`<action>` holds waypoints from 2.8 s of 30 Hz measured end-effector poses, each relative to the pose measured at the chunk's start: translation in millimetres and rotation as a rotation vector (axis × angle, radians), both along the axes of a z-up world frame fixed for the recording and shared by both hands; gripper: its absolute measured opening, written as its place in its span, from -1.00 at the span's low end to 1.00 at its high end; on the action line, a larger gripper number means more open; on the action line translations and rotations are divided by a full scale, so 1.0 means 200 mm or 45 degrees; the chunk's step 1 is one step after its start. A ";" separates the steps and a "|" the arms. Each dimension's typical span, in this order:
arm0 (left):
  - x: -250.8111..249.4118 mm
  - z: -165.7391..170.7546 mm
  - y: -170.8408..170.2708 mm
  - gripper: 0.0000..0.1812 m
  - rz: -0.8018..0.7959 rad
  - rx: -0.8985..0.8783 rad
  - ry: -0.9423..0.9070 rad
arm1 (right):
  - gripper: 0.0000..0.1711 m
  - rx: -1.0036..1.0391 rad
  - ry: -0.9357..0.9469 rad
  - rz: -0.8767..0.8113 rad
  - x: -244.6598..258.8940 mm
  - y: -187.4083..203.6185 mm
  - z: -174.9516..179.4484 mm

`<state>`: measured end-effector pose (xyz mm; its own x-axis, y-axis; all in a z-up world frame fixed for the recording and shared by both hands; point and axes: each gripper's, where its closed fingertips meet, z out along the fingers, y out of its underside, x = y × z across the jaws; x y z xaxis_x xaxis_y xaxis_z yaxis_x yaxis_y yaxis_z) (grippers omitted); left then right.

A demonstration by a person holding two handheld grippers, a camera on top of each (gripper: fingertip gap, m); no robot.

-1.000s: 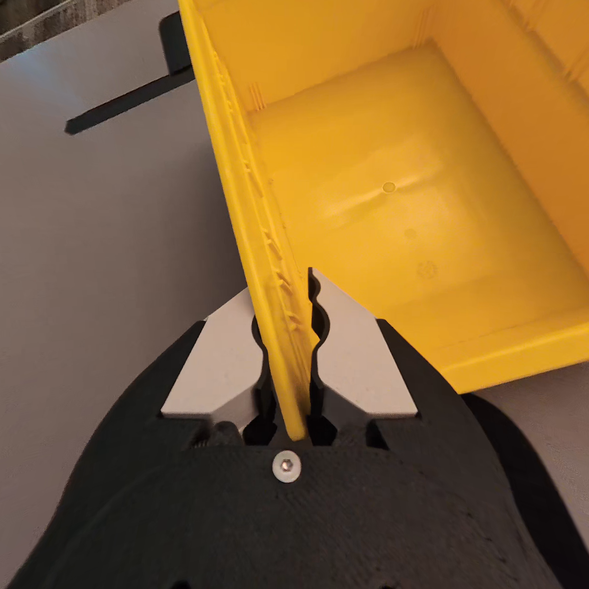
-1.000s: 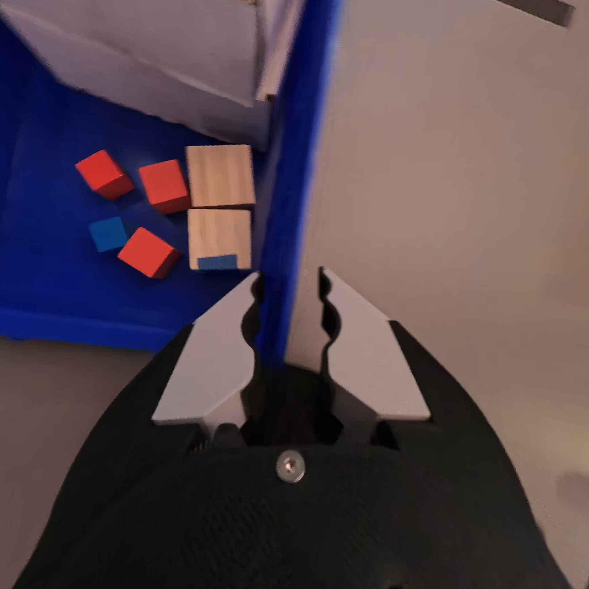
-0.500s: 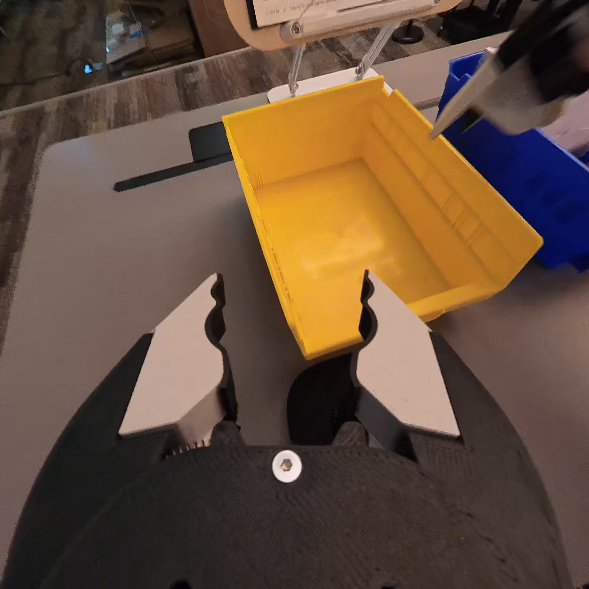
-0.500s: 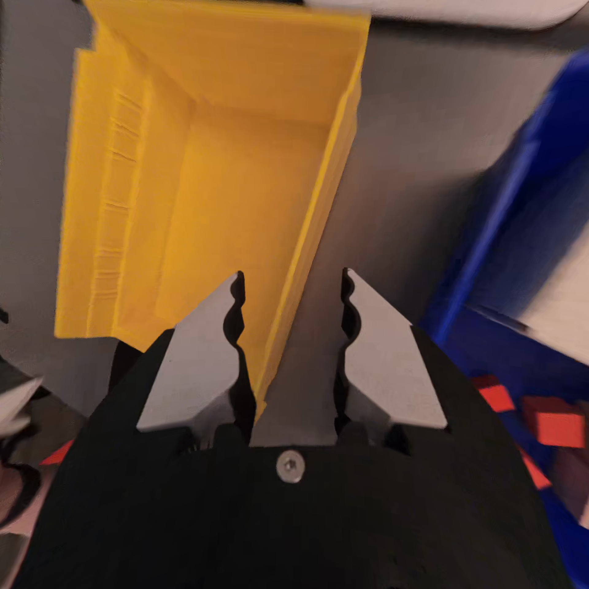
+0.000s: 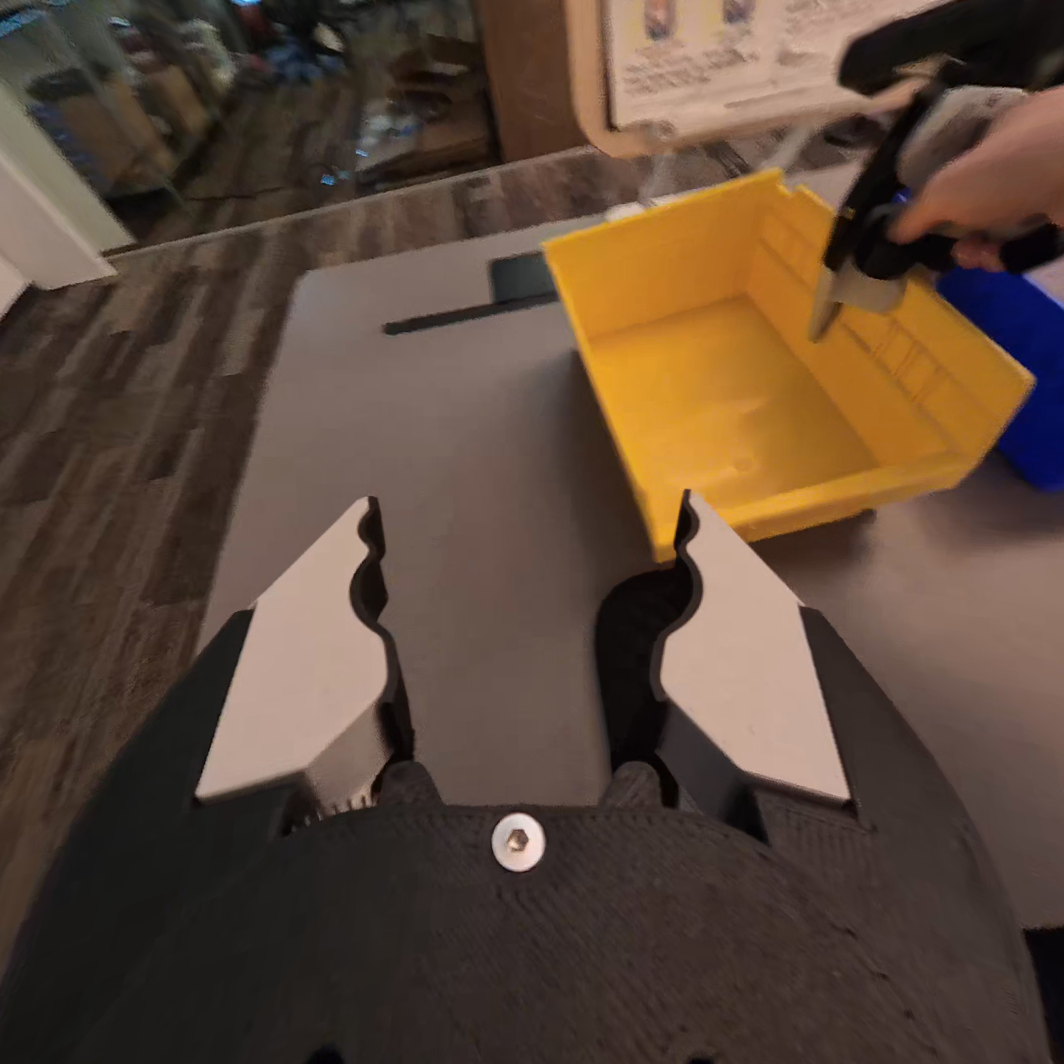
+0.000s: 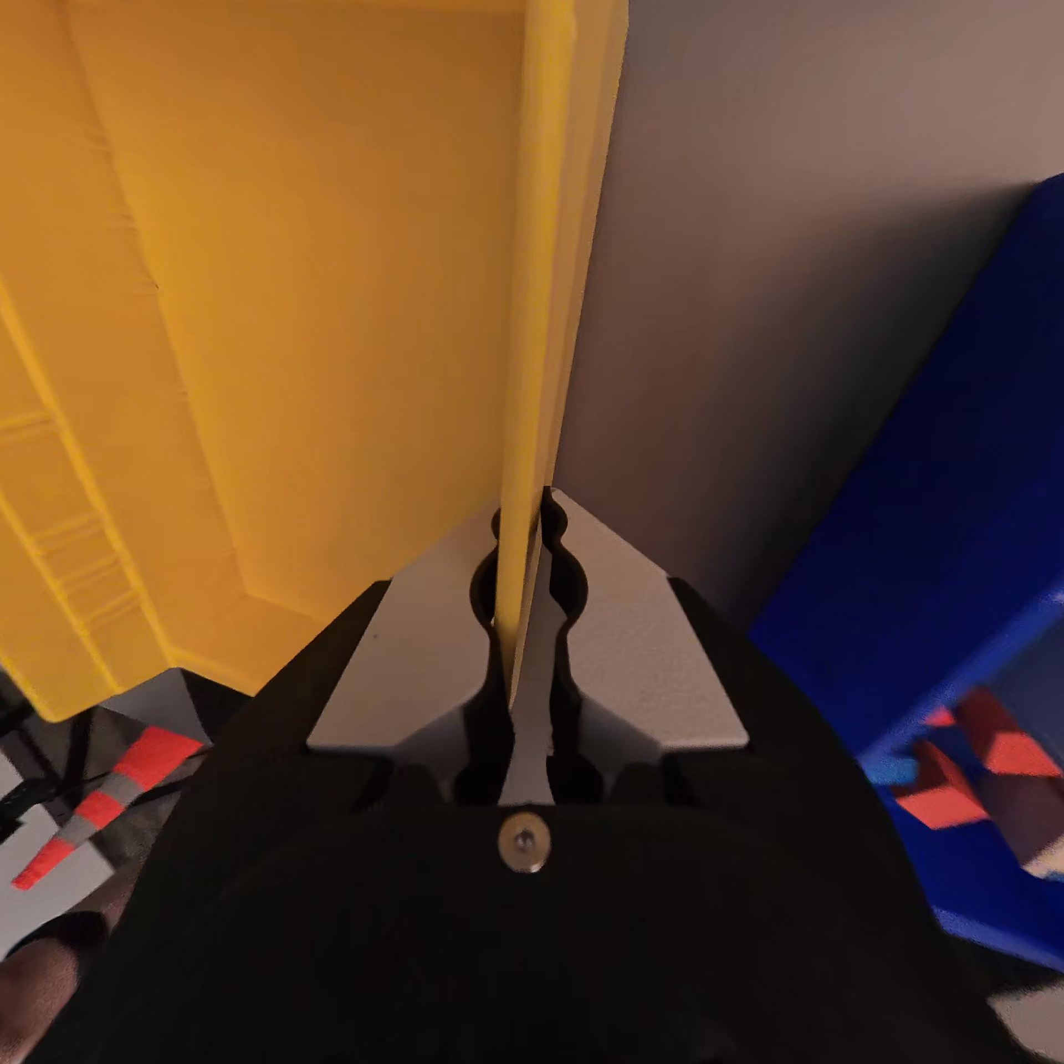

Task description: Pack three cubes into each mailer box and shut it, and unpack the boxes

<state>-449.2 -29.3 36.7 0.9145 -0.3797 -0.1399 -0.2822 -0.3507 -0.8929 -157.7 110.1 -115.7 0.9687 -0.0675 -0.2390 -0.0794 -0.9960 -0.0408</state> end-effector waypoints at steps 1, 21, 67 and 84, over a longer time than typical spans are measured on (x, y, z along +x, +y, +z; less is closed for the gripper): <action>-0.07 0.05 -0.02 0.12 0.058 0.034 -0.026 | -0.94 0.003 -0.037 0.026 0.02 0.00 0.05; 1.66 -0.25 0.26 0.10 -0.704 -0.689 -0.091 | -0.96 0.180 -0.529 -0.285 2.06 -0.95 1.42; -0.35 -0.65 0.89 -0.97 0.012 -1.030 0.201 | -0.96 0.058 0.018 -0.429 2.46 -0.98 -0.10; -0.37 -0.65 0.87 -0.96 0.086 -0.970 0.262 | -0.97 0.167 -0.103 -0.376 2.48 -0.83 -0.10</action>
<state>-524.1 144.0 -93.7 0.9230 -0.3834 -0.0327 -0.3718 -0.8670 -0.3318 337.5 -56.7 -136.0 0.9281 -0.3216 -0.1874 -0.3549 -0.9164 -0.1849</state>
